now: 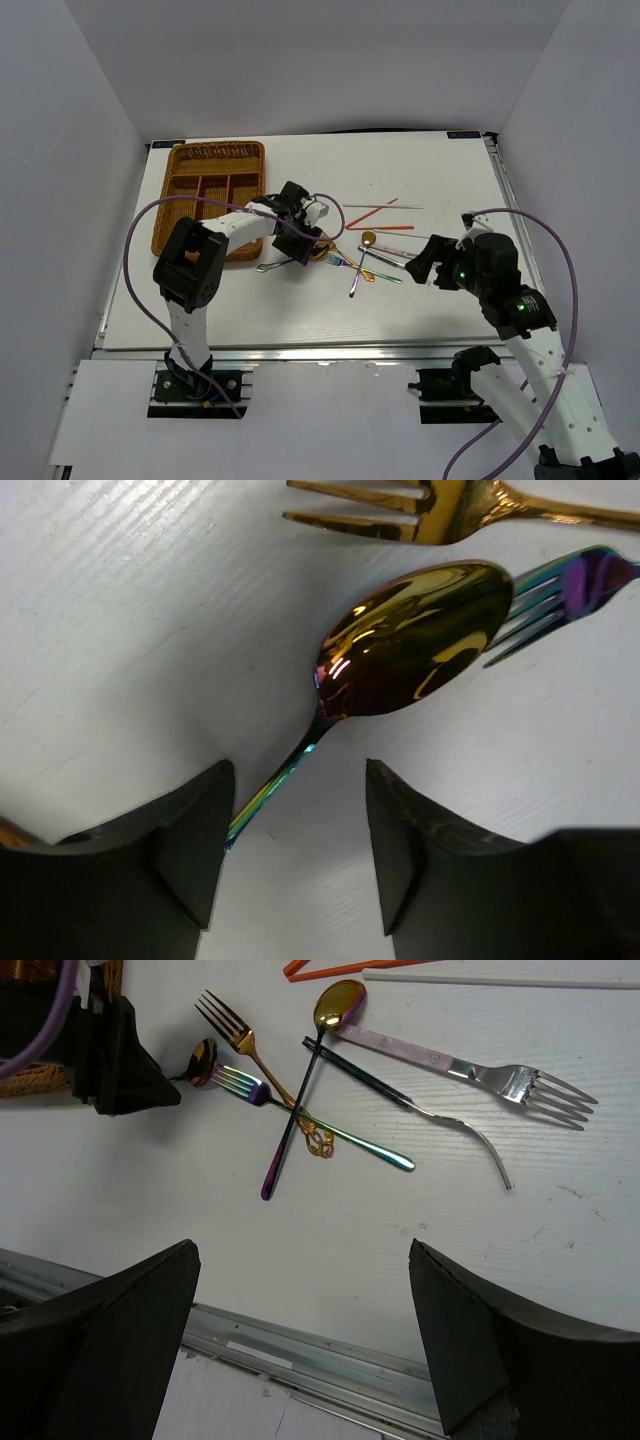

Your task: Sort the eating utensils into containers

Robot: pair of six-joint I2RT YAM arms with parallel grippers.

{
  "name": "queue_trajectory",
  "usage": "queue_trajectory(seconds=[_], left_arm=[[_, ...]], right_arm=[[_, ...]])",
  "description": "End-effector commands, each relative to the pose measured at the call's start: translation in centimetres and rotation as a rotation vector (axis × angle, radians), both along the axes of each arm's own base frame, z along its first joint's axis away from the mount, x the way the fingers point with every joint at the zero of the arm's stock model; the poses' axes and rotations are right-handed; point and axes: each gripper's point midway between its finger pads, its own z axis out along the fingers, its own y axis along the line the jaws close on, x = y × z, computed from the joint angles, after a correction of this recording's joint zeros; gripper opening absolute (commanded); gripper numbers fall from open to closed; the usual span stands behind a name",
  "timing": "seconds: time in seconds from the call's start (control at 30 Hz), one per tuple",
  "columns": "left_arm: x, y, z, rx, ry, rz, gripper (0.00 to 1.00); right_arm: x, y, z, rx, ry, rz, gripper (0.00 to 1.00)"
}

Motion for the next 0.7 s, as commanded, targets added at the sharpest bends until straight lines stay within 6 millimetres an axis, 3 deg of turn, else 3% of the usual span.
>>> queue_trajectory(seconds=[0.0, 0.37, 0.5, 0.67], left_arm=[[0.7, -1.0, 0.7, -0.028, -0.022, -0.022, 0.62], [-1.2, 0.5, -2.3, 0.096, -0.012, 0.021, 0.32], [-2.6, 1.4, -4.2, 0.198, -0.008, 0.04, 0.28], [-3.7, 1.4, -4.8, 0.22, -0.02, 0.092, 0.25]], right_arm=[[0.2, 0.4, 1.6, 0.013, -0.054, 0.026, 0.89], [0.2, 0.5, 1.8, 0.02, -0.064, 0.025, 0.89], [0.0, 0.6, 2.0, 0.033, -0.071, 0.03, 0.89], [0.0, 0.6, 2.3, 0.038, -0.081, 0.031, 0.89]])
